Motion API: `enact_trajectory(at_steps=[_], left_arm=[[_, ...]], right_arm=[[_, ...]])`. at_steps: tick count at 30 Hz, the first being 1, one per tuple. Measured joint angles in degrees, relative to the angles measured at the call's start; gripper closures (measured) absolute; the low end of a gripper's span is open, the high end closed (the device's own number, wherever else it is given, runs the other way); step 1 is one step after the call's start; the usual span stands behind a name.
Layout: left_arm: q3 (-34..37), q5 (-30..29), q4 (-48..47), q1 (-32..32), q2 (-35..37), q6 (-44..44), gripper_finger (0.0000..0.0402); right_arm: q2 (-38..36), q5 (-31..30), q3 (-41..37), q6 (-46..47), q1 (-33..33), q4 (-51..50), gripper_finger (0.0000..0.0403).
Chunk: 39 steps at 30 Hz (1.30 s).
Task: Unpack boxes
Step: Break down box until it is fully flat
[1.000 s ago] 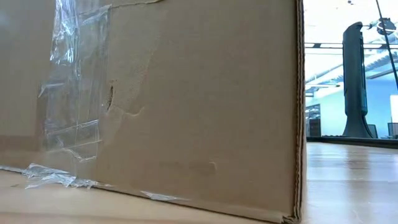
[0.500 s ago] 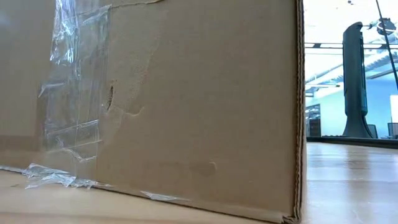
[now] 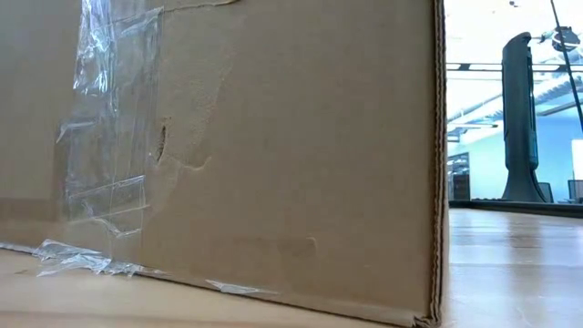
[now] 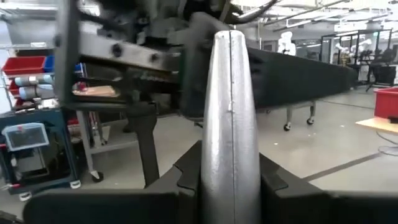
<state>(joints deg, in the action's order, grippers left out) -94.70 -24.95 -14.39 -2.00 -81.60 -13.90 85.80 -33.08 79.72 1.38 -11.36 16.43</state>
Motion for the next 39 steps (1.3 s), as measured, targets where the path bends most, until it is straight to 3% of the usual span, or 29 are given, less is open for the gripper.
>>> enact_trajectory(at_steps=[12, 25, 32, 39], left_arm=[[-11.75, 3.98, -9.14, -0.37, -8.57, -0.56, 0.0392], [-14.55, 6.50, -8.17, -0.90, -8.69, -1.00, 0.0392], [-15.03, 3.39, -6.18, -1.04, -10.35, -2.35, 0.0392], [-15.03, 3.85, -3.91, -1.19, -11.83, -3.88, 0.0392]], right_arm=[[-0.20, -0.25, 0.14, -1.75, 1.84, -1.52, 0.0340], [0.34, -2.14, -0.09, -2.51, 1.77, -6.63, 0.0341], [0.17, -1.86, -0.08, -3.73, 2.37, -4.92, 0.0341], [0.16, -4.23, -0.09, -4.92, 2.32, -5.10, 0.0343]])
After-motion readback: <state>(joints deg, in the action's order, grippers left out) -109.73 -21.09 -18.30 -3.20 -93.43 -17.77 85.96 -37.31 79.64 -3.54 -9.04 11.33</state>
